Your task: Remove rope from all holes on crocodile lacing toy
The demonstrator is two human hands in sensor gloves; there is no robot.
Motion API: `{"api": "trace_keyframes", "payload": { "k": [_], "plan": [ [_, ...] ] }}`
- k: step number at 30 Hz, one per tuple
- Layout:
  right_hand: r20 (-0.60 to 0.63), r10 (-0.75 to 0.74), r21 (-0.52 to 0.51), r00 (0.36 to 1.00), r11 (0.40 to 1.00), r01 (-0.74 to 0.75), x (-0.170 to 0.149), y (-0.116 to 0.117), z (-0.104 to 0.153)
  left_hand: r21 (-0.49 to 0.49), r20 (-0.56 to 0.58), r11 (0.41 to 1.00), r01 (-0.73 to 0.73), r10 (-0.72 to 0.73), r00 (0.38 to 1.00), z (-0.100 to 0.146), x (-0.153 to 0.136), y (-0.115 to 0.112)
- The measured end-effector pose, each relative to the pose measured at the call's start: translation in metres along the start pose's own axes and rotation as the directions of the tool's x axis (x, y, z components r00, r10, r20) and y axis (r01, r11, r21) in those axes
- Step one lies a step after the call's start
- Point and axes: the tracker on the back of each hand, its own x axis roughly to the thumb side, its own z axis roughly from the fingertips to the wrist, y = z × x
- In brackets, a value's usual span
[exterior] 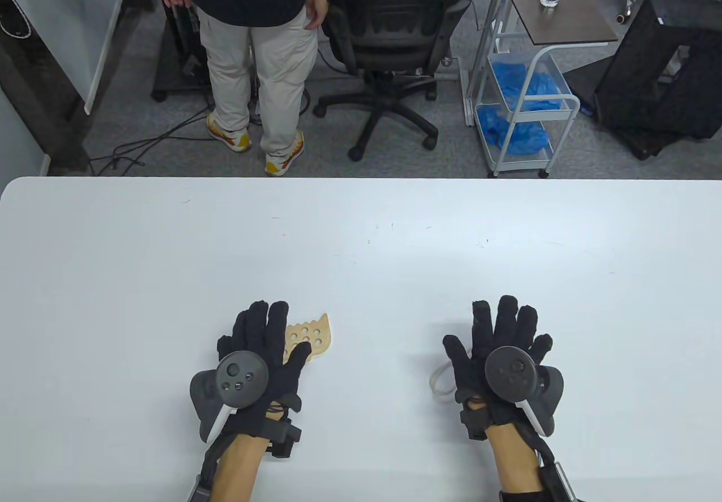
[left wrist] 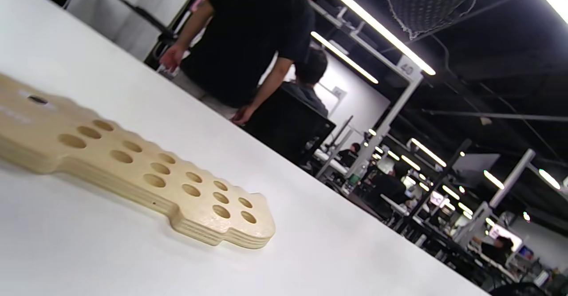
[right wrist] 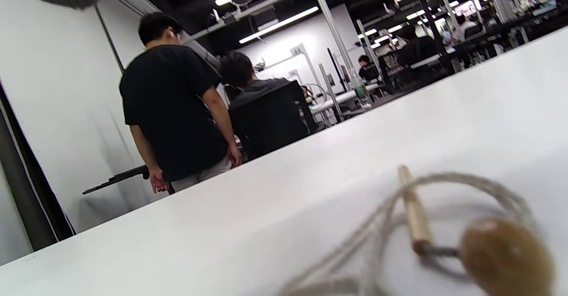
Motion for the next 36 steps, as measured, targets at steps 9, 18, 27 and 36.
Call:
{"api": "trace_keyframes", "payload": {
  "k": [9, 18, 27, 36],
  "plan": [
    [0.187, 0.106, -0.005, 0.977, 0.994, -0.107, 0.043, 0.01, 0.017, -0.159, 0.177, 0.977, 0.141, -0.113, 0.978, 0.002, 0.027, -0.02],
    [0.283, 0.199, 0.128, 0.938, 0.962, -0.242, 0.058, 0.039, 0.027, -0.306, 0.121, 0.915, 0.262, -0.236, 0.964, -0.002, 0.021, -0.038],
    [0.259, 0.099, 0.184, 0.961, 0.971, -0.15, 0.057, 0.049, 0.028, -0.411, 0.087, 0.877, 0.251, -0.236, 0.968, -0.003, 0.016, -0.046],
    [0.242, 0.094, 0.185, 0.966, 0.973, -0.141, 0.055, 0.045, 0.025, -0.417, 0.077, 0.876, 0.241, -0.231, 0.97, -0.004, 0.015, -0.046]
  ]
}}
